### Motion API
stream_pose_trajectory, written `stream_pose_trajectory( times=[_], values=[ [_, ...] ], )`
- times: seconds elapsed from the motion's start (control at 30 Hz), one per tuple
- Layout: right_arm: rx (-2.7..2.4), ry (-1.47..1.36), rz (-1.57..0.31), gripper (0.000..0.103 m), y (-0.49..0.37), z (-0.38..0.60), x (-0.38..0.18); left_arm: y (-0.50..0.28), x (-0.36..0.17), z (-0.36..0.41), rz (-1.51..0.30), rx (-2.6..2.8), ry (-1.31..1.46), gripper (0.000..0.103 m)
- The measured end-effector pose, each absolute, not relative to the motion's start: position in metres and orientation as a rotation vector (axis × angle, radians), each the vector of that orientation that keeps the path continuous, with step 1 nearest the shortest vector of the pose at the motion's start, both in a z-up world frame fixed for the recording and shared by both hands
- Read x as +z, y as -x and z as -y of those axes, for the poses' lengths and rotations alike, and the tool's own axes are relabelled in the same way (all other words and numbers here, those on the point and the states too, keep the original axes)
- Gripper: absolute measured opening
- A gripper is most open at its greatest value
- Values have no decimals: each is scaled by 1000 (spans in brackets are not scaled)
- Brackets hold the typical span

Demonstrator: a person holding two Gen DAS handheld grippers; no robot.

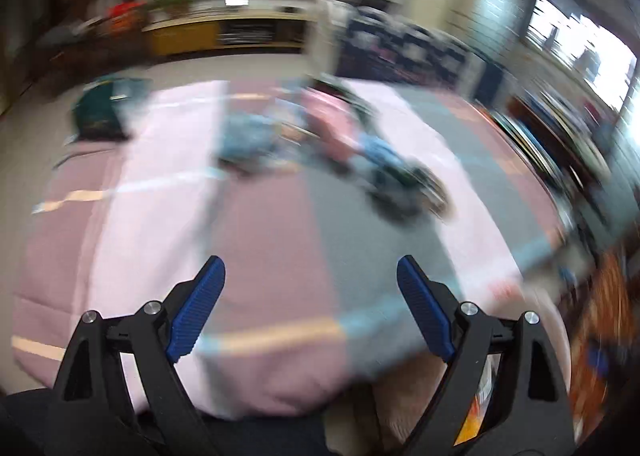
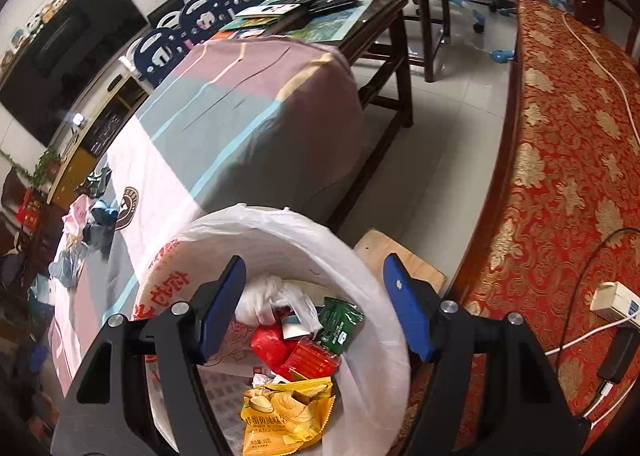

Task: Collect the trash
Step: 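Carry the yellow bag and white plastic bag to the wastebasket and release both, then grasp the blue face mask with the left tool while the right tool grasps the pink bag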

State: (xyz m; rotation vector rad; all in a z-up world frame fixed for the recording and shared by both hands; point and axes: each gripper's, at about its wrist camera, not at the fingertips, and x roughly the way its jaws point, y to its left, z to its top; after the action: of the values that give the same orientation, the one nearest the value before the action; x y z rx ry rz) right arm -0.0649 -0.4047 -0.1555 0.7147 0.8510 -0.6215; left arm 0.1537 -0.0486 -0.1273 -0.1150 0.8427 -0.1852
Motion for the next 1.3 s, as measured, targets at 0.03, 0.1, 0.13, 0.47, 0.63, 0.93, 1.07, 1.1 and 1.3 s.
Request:
stream_pose_trajectory(
  times=[0.03,0.1,0.13,0.47,0.63,0.93,1.07,1.1,1.3],
  values=[
    [-608,-712,-851,70,60,403,-155,-171,-125,34,-843,-145,176,88],
    [-578,-705,-850,70,50,399,-155,-211,-123,15,-847,-88,250,88],
    [-560,-695,-848,70,44,396,-153,-231,-124,15,-856,-74,244,88],
    [-375,-533,-860,70,-36,355,-144,-358,-183,7,-1006,-139,131,83],
    [-230,-432,-796,70,-117,312,-121,-356,-196,-3,-1003,-215,198,15],
    [24,-131,-843,82,-303,180,-127,-238,-128,-65,-793,8,335,13],
    [-27,-13,-956,83,-364,146,-163,-216,-126,-72,-815,52,347,13],
    [-34,-6,-977,79,-369,145,-170,-213,-123,-74,-810,51,357,13],
    [26,-47,-939,14,-338,144,-158,-194,-101,-68,-744,111,267,13]
  ],
)
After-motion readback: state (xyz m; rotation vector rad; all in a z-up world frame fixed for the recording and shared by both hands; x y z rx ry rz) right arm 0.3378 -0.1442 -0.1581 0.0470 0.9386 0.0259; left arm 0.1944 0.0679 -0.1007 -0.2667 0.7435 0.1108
